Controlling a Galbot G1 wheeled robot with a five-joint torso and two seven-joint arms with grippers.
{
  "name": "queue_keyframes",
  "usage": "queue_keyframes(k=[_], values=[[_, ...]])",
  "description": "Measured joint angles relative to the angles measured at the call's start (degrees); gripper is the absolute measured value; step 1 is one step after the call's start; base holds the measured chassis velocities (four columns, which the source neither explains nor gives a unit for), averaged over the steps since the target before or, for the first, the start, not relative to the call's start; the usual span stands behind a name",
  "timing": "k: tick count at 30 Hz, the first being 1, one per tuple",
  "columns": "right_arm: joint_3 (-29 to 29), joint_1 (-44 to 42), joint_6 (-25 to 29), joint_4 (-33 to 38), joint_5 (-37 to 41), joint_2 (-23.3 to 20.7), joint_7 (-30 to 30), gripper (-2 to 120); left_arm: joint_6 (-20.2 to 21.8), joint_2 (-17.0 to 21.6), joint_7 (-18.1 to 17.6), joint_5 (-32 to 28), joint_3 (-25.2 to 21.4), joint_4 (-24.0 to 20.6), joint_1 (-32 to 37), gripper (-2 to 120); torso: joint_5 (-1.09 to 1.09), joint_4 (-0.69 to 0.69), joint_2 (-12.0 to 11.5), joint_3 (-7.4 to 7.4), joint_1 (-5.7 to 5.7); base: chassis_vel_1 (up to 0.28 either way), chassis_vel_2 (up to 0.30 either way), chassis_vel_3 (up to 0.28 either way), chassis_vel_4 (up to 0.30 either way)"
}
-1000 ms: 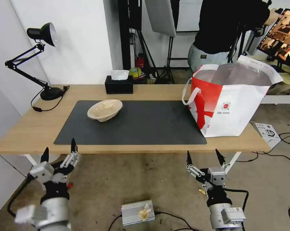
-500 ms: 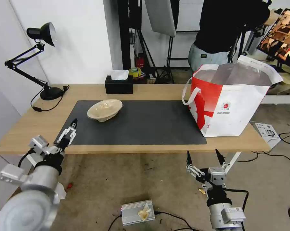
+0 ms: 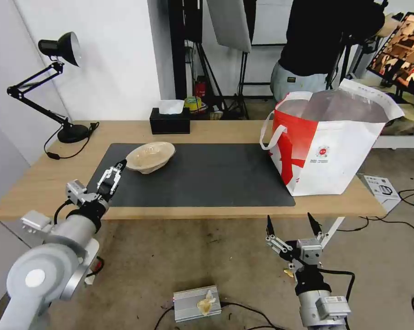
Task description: Pick up the trash from the table and place it into the takeout bag.
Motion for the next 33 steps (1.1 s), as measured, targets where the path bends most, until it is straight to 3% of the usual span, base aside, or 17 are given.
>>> queue_keyframes(k=[8,16,26,33], values=[[0.0,0.0,0.0,0.0,0.0,0.0,0.0,100,0.3,1.1,-2.3,-0.1,2.7,7.1,-7.3,100,0.0,-0.01,0.0,0.0,0.0,0.0,0.0,0.0,0.0],[0.0,0.0,0.0,0.0,0.0,0.0,0.0,100,2.2,4.6,-7.4,0.5,4.0,12.8,-11.3,100,0.0,0.0,0.0,-0.01,0.0,0.0,0.0,0.0,0.0],[0.0,0.0,0.0,0.0,0.0,0.0,0.0,100,6.4,4.5,-13.0,0.4,6.0,15.5,-14.7,100,0.0,0.0,0.0,-0.01,0.0,0.0,0.0,0.0,0.0],[0.0,0.0,0.0,0.0,0.0,0.0,0.0,100,7.6,4.1,-15.1,-0.2,8.0,17.4,-18.3,100,0.0,0.0,0.0,0.0,0.0,0.0,0.0,0.0,0.0]])
